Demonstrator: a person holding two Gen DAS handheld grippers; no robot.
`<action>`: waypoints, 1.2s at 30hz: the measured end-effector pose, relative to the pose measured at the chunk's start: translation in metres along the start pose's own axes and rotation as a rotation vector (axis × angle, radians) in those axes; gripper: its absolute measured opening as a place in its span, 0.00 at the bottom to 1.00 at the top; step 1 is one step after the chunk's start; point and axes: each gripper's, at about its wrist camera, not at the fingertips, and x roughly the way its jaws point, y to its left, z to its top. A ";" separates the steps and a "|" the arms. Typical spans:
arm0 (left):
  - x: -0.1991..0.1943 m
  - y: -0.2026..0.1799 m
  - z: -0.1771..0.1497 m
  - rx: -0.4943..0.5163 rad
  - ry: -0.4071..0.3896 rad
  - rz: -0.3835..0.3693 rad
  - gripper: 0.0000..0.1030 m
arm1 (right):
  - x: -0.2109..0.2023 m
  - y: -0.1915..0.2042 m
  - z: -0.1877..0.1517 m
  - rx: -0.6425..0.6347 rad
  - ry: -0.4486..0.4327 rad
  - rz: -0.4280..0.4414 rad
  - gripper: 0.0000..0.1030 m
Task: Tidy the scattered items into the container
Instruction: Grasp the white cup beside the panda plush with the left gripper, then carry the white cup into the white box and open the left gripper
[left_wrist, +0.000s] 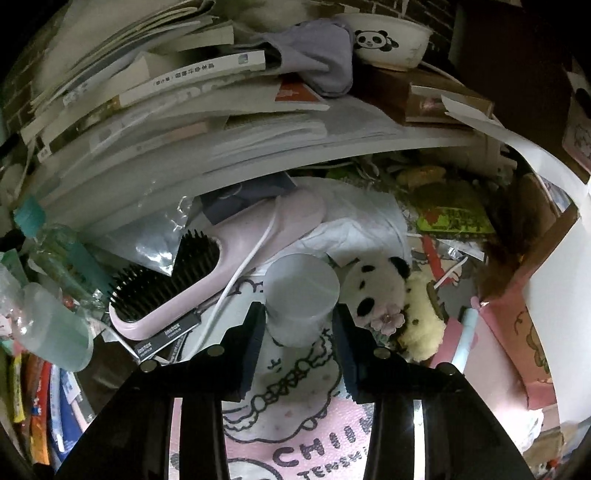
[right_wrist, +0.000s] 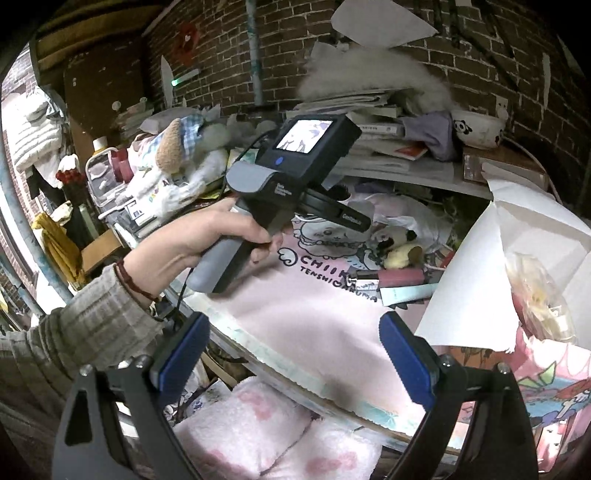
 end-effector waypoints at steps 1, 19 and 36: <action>-0.001 0.000 0.000 0.002 -0.003 0.002 0.32 | 0.001 0.000 0.000 -0.001 0.000 -0.003 0.89; -0.097 -0.024 0.011 0.066 -0.144 -0.041 0.32 | 0.016 -0.010 -0.006 0.054 -0.025 -0.087 0.89; -0.132 -0.178 0.021 0.387 -0.120 -0.283 0.32 | 0.026 -0.013 -0.047 0.134 -0.047 -0.080 0.89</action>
